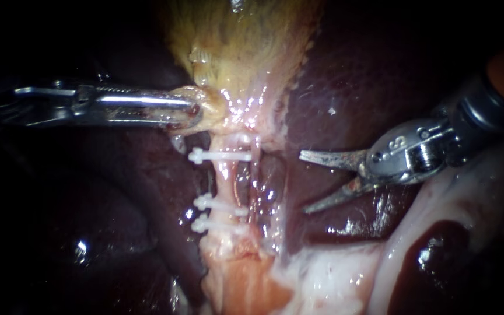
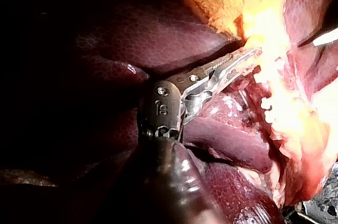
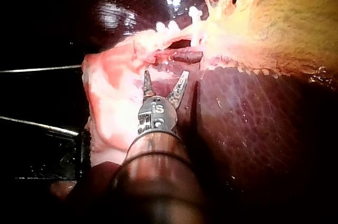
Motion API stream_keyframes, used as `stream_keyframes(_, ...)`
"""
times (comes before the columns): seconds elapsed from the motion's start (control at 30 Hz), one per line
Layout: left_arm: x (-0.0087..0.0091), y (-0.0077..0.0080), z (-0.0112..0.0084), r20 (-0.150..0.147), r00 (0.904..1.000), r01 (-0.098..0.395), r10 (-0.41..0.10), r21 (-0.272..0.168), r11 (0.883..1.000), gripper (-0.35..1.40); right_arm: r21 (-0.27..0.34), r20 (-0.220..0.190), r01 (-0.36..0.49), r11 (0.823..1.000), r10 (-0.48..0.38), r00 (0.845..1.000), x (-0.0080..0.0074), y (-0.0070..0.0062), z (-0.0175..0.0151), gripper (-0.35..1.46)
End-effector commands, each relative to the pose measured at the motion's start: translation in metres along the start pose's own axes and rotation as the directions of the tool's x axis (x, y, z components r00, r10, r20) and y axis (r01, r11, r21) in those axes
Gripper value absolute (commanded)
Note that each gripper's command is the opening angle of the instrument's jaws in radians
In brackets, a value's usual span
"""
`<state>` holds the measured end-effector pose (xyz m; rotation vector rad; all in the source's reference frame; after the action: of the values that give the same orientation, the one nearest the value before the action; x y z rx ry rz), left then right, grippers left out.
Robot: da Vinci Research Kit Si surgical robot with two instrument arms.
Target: Go to the cutting position left tube
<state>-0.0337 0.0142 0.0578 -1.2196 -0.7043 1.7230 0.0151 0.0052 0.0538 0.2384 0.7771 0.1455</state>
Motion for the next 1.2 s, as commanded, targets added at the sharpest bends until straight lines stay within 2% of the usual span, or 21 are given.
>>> stream_keyframes(0.03,0.0,0.0,-0.0002,0.0,1.0,0.0,0.0,-0.002,1.0,-0.35,0.0,-0.001,0.0,1.0,0.0,1.0,0.0,0.0,0.0,1.45)
stream_keyframes(0.17,0.0001,0.0003,-0.0015,-0.005,1.0,0.001,-0.001,-0.009,1.0,-0.35,0.0,0.0,0.0,1.0,0.0,1.0,0.0,0.0,0.0,1.45)
stream_keyframes(0.27,0.0005,0.0009,-0.0032,-0.018,0.9998,0.004,-0.004,-0.008,1.0,-0.35,-0.001,-0.003,-0.001,1.0,0.001,1.0,0.0,0.0,0.0,1.45)
stream_keyframes(0.47,0.0018,0.0026,-0.0063,-0.045,0.9987,0.021,-0.021,-0.01,1.0,-0.35,-0.002,-0.003,-0.002,1.0,0.002,1.0,0.0001,0.0001,0.0001,1.45)
stream_keyframes(0.67,0.0029,0.0033,-0.0075,-0.063,0.9979,0.016,-0.017,-0.012,1.0,-0.35,-0.006,-0.011,-0.005,1.0,0.004,1.0,0.0004,0.0001,0.0003,1.45)
stream_keyframes(0.77,0.003,0.0034,-0.0077,-0.063,0.998,0.011,-0.012,-0.012,1.0,-0.35,0.002,-0.022,-0.007,1.0,0.007,1.0,0.0009,0.0,0.0005,1.45)
stream_keyframes(0.9,0.003,0.0034,-0.0078,-0.063,0.998,0.011,-0.012,-0.012,1.0,-0.35,0.039,-0.049,-0.026,0.999,0.028,0.998,0.0019,-0.0004,0.001,1.45)
stream_keyframes(1.03,0.0029,0.0036,-0.0078,-0.063,0.998,0.011,-0.012,-0.011,1.0,-0.35,0.131,-0.094,-0.082,0.988,0.094,0.991,0.0032,-0.0008,0.0017,1.45)
stream_keyframes(1.2,0.0029,0.0038,-0.0079,-0.063,0.9979,0.012,-0.012,-0.01,1.0,-0.35,0.172,-0.122,-0.135,0.976,0.157,0.98,0.005,-0.001,0.0031,1.45)
